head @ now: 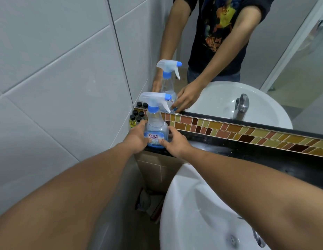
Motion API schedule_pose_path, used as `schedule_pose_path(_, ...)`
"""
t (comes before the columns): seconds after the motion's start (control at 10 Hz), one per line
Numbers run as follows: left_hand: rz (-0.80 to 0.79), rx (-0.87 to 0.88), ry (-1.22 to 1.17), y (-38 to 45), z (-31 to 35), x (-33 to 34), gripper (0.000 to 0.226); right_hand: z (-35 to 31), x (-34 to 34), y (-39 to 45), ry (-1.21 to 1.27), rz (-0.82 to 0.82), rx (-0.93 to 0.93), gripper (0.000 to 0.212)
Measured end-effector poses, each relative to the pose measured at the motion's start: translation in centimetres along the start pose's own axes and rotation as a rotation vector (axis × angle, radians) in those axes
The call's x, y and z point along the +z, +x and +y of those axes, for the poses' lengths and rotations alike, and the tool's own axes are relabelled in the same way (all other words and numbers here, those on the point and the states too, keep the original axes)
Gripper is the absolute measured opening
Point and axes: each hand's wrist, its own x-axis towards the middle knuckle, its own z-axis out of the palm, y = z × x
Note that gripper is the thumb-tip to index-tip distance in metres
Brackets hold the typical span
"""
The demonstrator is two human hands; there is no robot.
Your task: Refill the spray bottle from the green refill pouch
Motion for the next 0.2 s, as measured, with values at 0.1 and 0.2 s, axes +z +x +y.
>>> schedule_pose_path(0.1,0.041,-0.004,-0.019,-0.78,0.32,0.05,0.074,-0.04,0.31,-0.09,-0.027,0.002,0.028,0.048)
schedule_pose_path(0.2,0.133,-0.027,-0.079,-1.37,0.70,0.00,0.076,0.04,0.14,-0.17,-0.068,-0.002,0.011,0.060)
